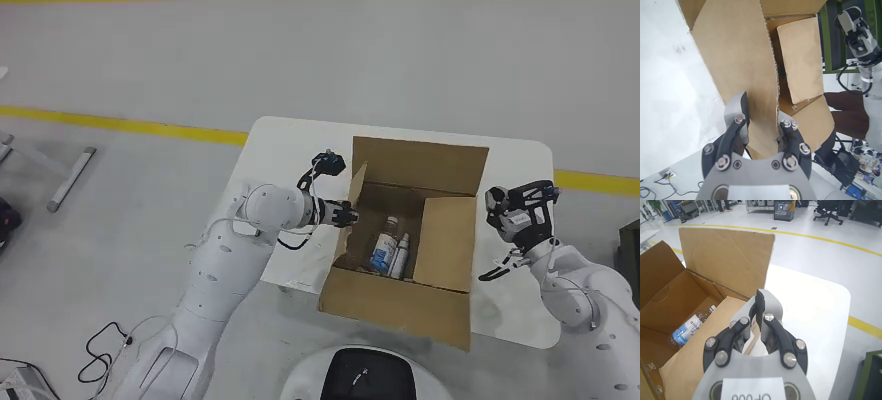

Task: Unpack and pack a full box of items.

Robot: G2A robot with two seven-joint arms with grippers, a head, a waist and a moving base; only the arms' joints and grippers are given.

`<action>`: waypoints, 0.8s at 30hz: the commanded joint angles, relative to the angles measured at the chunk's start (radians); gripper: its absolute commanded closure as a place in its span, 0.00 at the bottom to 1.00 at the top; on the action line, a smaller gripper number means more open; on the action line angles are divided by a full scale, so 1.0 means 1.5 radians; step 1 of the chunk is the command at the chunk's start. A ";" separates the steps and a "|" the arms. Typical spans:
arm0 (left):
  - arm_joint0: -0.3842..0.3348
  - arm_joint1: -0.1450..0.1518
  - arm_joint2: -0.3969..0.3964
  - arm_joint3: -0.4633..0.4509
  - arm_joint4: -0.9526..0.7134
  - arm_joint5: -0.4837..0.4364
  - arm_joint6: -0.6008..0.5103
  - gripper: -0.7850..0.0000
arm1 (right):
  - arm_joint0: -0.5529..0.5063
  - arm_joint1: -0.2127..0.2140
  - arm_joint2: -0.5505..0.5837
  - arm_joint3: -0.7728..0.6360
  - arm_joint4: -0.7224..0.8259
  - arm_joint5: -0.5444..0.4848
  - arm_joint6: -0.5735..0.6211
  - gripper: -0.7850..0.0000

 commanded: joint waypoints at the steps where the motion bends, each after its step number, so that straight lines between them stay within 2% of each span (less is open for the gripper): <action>1: -0.002 0.002 -0.004 0.015 -0.019 -0.001 -0.002 1.00 | 0.006 -0.001 -0.004 0.007 -0.001 -0.012 0.003 1.00; 6: -0.007 0.006 -0.004 0.029 -0.027 -0.002 0.001 1.00 | 0.020 -0.005 -0.012 0.024 0.001 -0.032 0.005 1.00; 7: -0.006 0.007 -0.002 0.028 -0.030 -0.002 0.002 0.90 | 0.023 -0.006 -0.013 0.028 0.002 -0.037 0.006 1.00; 8: -0.006 0.008 -0.002 0.029 -0.035 -0.002 0.003 0.73 | 0.026 -0.006 -0.014 0.032 0.003 -0.039 0.006 1.00; 9: -0.007 0.009 -0.002 0.030 -0.031 -0.001 0.004 0.65 | 0.028 -0.007 -0.015 0.035 0.002 -0.042 0.007 1.00; 11: -0.009 0.011 -0.002 0.029 -0.023 0.001 0.007 0.19 | 0.033 -0.008 -0.017 0.040 0.003 -0.047 0.006 1.00; 14: -0.011 0.015 -0.001 0.025 -0.005 0.002 0.009 0.00 | 0.038 -0.010 -0.019 0.047 0.003 -0.052 0.007 1.00; 20: -0.010 0.023 0.003 0.008 0.053 0.011 0.017 0.00 | 0.045 -0.013 -0.023 0.057 0.006 -0.062 0.007 1.00; 24: -0.007 0.029 0.012 -0.009 0.137 0.030 0.025 0.00 | 0.048 -0.014 -0.023 0.062 0.005 -0.064 0.006 1.00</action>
